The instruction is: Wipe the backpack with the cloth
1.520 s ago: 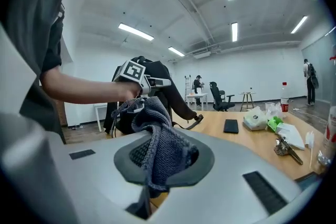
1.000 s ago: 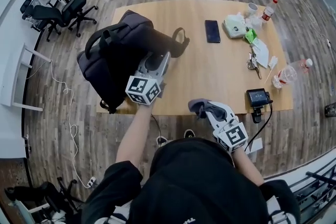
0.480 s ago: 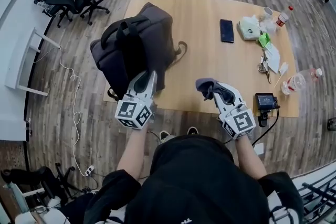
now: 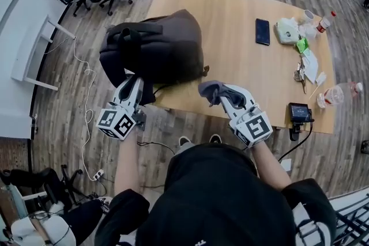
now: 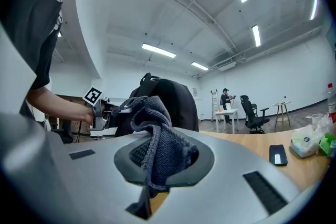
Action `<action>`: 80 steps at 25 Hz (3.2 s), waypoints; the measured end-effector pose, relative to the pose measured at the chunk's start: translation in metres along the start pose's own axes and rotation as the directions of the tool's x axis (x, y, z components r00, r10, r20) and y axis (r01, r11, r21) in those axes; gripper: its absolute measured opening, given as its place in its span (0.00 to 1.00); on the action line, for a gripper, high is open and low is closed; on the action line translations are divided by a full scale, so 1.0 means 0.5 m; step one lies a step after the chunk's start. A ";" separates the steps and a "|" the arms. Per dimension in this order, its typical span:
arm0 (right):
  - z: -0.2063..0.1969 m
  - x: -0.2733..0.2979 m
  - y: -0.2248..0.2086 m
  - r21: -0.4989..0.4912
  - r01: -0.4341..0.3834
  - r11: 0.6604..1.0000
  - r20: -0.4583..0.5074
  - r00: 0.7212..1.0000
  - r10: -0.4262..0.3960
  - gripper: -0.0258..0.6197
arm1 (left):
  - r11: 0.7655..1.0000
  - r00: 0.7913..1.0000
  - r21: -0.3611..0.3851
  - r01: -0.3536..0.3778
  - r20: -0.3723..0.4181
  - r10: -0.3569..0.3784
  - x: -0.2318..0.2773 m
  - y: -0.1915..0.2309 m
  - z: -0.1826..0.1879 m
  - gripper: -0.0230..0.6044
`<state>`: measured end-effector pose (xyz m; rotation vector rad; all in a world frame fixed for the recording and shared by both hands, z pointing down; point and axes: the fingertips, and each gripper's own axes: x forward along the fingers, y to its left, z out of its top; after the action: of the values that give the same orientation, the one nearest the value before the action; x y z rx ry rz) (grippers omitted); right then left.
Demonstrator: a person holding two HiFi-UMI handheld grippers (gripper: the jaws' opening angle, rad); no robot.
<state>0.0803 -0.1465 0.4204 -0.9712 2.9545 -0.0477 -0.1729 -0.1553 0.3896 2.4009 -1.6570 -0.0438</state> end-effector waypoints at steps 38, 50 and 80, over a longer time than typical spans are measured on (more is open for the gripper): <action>-0.179 0.237 -0.035 -0.005 0.129 0.992 -0.173 0.976 -0.128 0.09 | 0.996 0.994 0.042 -0.080 0.079 0.077 -0.123 -0.089 0.014 0.38; -0.169 0.231 -0.008 0.391 0.235 0.890 -0.132 0.971 -0.198 0.09 | 0.996 0.995 0.043 -0.076 0.072 0.073 -0.100 -0.105 0.016 0.38; -0.428 0.223 -0.058 0.302 0.329 0.895 -0.506 0.851 -0.142 0.09 | 0.997 0.994 -0.045 -0.069 0.081 0.073 -0.125 -0.139 -0.004 0.38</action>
<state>-0.0005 -0.2317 0.6331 -1.4230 3.0012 -0.9627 -0.1313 -0.0737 0.3713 2.3374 -1.7582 -0.1665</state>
